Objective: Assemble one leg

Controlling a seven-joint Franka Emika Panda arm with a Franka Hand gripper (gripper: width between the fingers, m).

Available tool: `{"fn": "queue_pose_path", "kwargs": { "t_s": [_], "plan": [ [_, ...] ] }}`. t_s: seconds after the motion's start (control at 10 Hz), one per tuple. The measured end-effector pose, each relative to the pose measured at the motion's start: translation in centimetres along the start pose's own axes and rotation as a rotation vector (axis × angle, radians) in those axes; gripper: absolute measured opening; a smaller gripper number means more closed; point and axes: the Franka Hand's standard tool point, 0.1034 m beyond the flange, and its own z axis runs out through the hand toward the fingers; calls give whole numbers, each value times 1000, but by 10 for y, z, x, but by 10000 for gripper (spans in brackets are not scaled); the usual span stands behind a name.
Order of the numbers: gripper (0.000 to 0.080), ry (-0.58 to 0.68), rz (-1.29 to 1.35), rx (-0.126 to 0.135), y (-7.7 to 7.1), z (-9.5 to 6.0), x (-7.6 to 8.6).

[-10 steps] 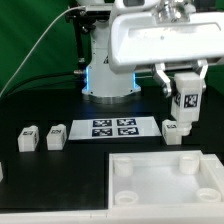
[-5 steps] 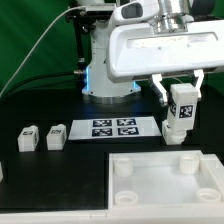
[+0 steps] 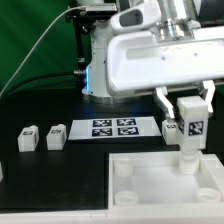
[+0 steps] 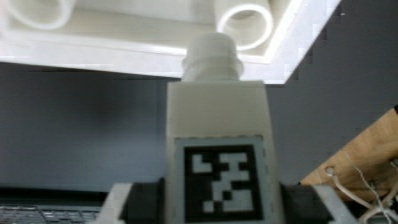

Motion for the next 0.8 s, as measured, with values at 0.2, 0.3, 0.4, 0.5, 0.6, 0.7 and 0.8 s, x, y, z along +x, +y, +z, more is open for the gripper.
{"fn": "queue_pose_path", "kwargs": {
  "t_s": [0.2,0.3,0.4,0.5,0.6,0.7,0.8],
  "plan": [
    [291,-12,34,8,-12,14,0],
    [291,-11,43,8,-15,19,2],
    [291,-11,44,8,-15,22,4],
    [291,-7,46,9,-17,25,7],
    [291,-8,49,9,-18,28,6],
    [291,-9,55,4,-19,30,5],
    [291,-12,53,4,-18,30,4]
  ]
}}
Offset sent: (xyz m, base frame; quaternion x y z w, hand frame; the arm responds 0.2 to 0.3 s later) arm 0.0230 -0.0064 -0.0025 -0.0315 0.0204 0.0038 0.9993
